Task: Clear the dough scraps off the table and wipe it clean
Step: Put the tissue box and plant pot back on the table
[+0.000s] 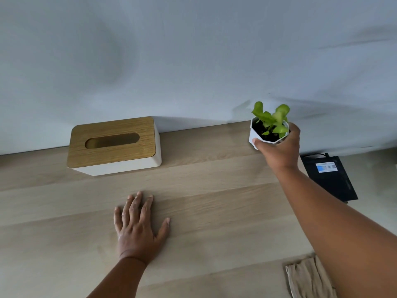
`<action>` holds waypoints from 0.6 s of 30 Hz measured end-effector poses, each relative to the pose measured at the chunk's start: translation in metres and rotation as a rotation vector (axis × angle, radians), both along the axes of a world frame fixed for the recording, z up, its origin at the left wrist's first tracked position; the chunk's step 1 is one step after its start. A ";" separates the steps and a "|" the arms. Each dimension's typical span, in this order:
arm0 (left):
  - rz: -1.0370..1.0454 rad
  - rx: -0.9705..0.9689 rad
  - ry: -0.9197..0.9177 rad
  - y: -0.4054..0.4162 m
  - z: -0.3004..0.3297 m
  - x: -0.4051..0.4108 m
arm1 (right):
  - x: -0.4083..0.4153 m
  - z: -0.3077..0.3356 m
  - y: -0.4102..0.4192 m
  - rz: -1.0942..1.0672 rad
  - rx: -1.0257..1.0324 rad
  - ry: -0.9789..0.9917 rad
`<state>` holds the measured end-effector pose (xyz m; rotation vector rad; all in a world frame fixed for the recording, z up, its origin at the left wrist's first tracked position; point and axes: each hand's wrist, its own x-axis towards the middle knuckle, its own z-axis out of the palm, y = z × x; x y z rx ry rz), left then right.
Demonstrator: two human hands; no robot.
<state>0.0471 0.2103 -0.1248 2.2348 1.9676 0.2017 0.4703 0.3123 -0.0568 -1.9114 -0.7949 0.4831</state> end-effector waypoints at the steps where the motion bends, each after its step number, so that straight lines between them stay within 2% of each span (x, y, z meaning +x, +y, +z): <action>1: 0.003 0.003 -0.001 0.000 0.000 0.000 | -0.005 0.001 0.000 0.010 0.009 -0.005; 18: 0.004 0.002 0.000 0.000 0.000 0.001 | -0.080 -0.007 0.013 0.151 0.033 -0.001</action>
